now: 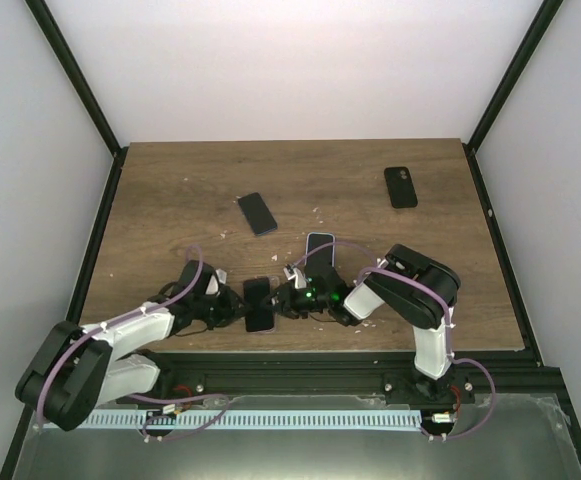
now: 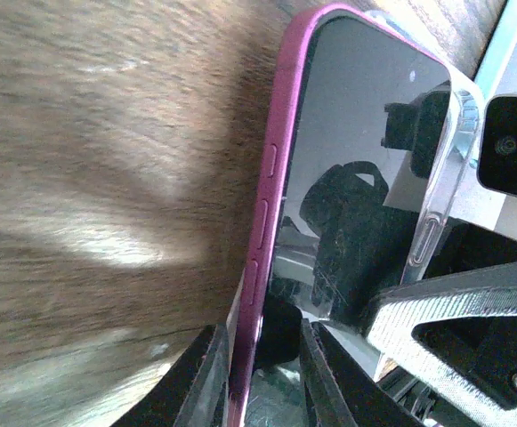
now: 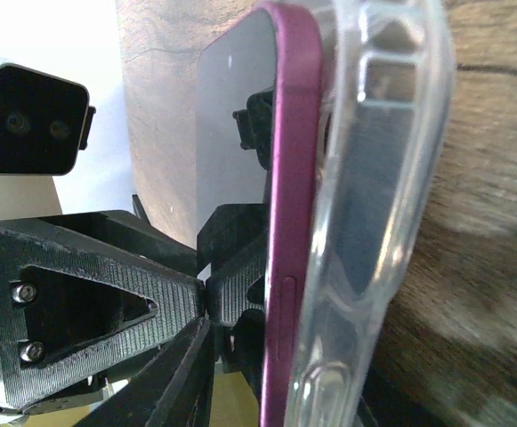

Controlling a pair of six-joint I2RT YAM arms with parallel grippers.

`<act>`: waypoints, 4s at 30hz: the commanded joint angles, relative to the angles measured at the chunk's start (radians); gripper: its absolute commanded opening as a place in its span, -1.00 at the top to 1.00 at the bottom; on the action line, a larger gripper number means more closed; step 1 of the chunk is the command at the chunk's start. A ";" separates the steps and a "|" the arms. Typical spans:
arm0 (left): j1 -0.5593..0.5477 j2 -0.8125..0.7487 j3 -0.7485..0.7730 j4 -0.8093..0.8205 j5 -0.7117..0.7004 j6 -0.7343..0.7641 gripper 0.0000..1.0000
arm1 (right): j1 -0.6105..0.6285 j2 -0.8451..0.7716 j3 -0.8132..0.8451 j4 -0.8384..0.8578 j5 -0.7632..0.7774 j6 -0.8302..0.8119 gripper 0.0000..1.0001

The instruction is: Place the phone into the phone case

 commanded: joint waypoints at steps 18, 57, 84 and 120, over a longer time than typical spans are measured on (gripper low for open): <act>-0.083 0.017 0.104 -0.025 -0.117 0.019 0.25 | -0.035 -0.060 -0.107 -0.099 0.057 -0.103 0.17; -0.098 0.269 0.215 0.137 -0.054 0.204 0.58 | -0.067 0.001 -0.045 -0.163 0.081 -0.197 0.49; -0.075 -0.099 0.226 -0.090 -0.066 0.146 -0.15 | -0.068 -0.113 -0.094 0.026 -0.085 -0.197 0.87; 0.092 -0.534 0.055 0.403 0.370 -0.228 0.16 | -0.007 -0.425 -0.005 0.455 -0.349 0.196 0.74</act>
